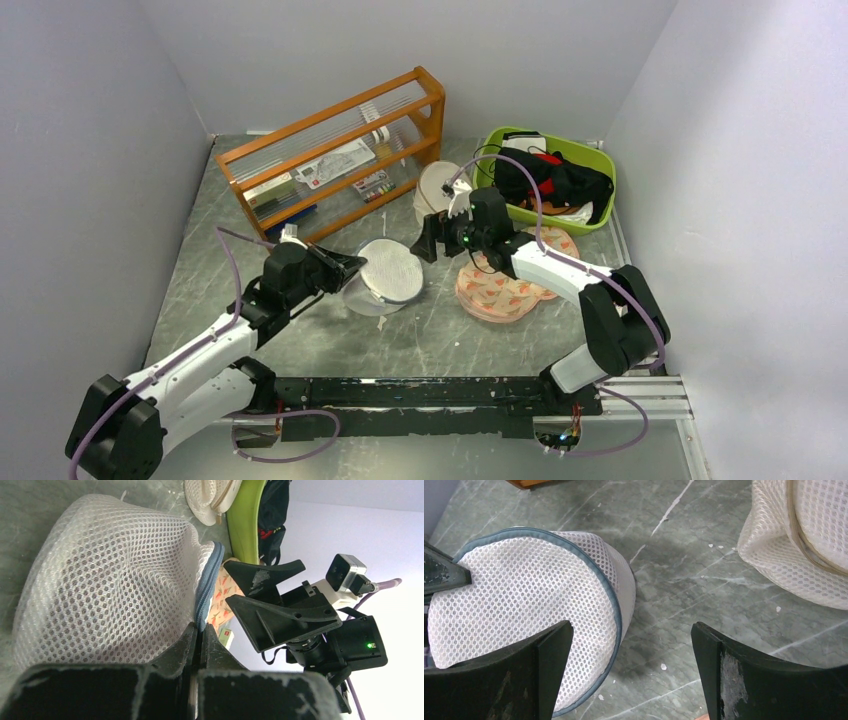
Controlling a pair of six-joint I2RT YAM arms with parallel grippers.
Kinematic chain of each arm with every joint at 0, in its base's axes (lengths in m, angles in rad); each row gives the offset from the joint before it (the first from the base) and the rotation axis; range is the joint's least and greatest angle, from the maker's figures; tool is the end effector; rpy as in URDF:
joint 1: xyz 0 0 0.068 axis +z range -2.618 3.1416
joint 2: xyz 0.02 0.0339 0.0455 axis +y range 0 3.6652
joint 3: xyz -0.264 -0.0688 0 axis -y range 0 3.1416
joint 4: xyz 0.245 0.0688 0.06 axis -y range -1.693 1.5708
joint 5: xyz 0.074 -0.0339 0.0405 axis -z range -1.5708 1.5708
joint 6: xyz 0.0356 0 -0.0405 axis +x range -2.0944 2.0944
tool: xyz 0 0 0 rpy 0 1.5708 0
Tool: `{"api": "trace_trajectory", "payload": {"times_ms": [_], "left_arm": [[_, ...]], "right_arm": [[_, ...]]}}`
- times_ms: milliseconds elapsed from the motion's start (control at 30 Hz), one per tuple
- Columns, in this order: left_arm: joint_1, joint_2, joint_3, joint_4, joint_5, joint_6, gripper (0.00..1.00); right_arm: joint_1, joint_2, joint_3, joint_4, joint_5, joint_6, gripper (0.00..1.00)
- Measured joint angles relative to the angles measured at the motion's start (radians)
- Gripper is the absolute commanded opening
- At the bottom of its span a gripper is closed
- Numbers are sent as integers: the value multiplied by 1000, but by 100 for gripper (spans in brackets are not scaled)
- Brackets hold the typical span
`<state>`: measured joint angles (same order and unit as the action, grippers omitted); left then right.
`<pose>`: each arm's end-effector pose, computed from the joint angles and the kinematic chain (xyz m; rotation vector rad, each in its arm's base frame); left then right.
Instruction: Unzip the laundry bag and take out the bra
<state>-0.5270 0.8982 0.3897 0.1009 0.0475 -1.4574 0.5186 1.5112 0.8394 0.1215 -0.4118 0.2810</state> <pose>0.1714 -0.1017 0.2097 -0.9717 2.0137 -1.2596 0.2746 0.1731 0.2157 -0.5139 2.1448 0.8987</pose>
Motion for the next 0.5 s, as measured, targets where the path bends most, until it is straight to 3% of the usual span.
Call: {"api": "trace_trajectory", "payload": {"times_ms": [167, 500], "left_arm": [[0, -32, -2, 3, 1, -6, 7], [0, -104, -79, 16, 19, -16, 7]], "right_arm": [[0, 6, 0, 27, -28, 15, 86], [3, 95, -7, 94, -148, 75, 49]]}}
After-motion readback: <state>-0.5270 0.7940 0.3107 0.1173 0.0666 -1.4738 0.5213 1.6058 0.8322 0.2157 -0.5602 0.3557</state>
